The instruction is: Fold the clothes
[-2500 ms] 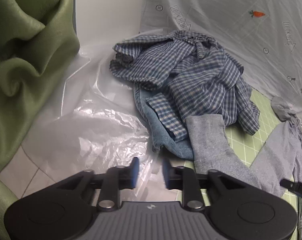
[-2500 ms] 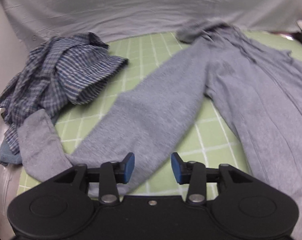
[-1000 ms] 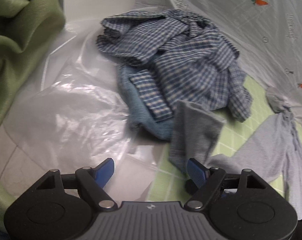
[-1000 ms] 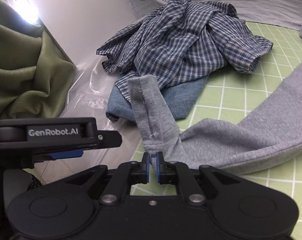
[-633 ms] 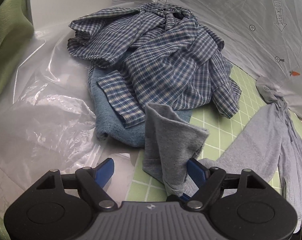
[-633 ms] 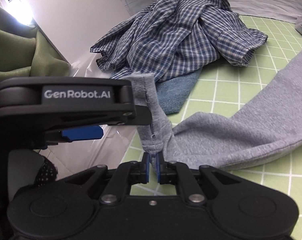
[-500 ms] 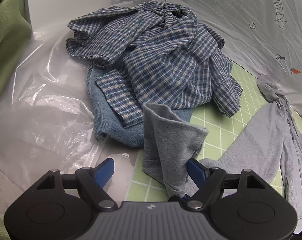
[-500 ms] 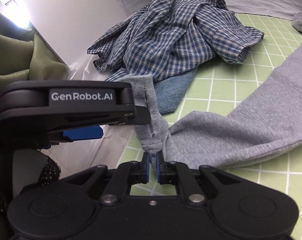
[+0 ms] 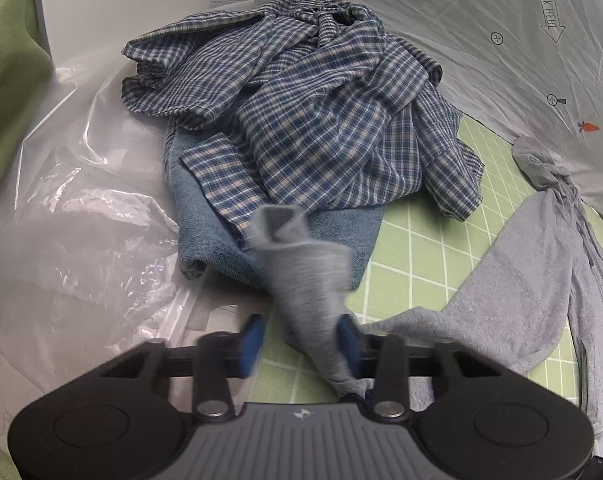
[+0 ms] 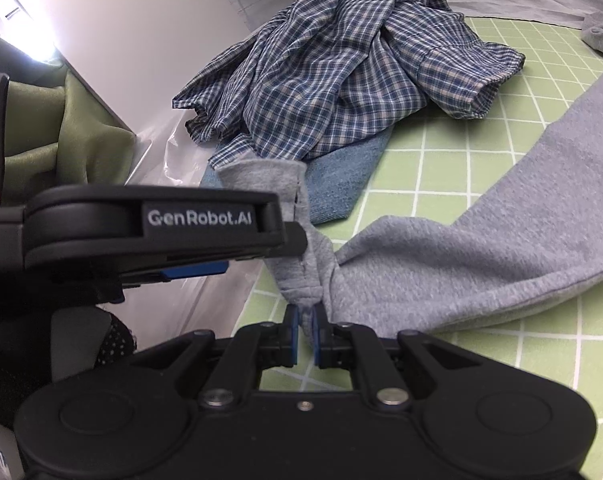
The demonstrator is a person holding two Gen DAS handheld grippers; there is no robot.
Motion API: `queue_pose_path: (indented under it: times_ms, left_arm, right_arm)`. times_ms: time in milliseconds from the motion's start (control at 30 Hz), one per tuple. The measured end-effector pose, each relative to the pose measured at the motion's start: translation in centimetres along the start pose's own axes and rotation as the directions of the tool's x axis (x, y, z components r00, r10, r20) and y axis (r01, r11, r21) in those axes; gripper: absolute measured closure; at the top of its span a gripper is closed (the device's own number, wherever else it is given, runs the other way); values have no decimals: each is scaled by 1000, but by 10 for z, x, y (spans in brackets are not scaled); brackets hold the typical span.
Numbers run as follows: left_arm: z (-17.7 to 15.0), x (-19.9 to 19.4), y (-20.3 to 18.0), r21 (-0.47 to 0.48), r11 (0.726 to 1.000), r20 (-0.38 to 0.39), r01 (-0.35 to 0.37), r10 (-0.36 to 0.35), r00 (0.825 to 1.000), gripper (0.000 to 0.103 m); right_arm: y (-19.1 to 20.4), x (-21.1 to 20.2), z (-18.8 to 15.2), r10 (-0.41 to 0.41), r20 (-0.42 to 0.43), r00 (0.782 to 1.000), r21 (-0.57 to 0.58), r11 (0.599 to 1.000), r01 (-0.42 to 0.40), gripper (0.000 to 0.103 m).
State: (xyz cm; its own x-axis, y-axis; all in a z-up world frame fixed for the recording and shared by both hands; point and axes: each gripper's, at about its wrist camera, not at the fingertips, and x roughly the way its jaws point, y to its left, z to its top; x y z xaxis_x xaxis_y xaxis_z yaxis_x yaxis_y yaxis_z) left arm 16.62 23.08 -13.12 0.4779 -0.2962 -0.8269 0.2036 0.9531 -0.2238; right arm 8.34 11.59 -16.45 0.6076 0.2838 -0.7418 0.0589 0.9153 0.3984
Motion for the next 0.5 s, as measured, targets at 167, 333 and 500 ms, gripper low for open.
queue_pose_path:
  times_ms: [167, 333, 500]
  left_arm:
    - [-8, -10, 5, 5, 1000, 26, 5, -5, 1000, 91]
    - [-24, -22, 16, -4, 1000, 20, -17, 17, 1000, 92]
    - [-46, -33, 28, -33, 999, -14, -36, 36, 999, 91]
  right_arm:
    - [-3, -2, -2, 5, -7, 1000, 20, 1000, -5, 95]
    - [-13, -19, -4, 20, -2, 1000, 81, 996, -20, 88]
    - [-27, -43, -5, -24, 34, 999, 124, 992, 19, 76]
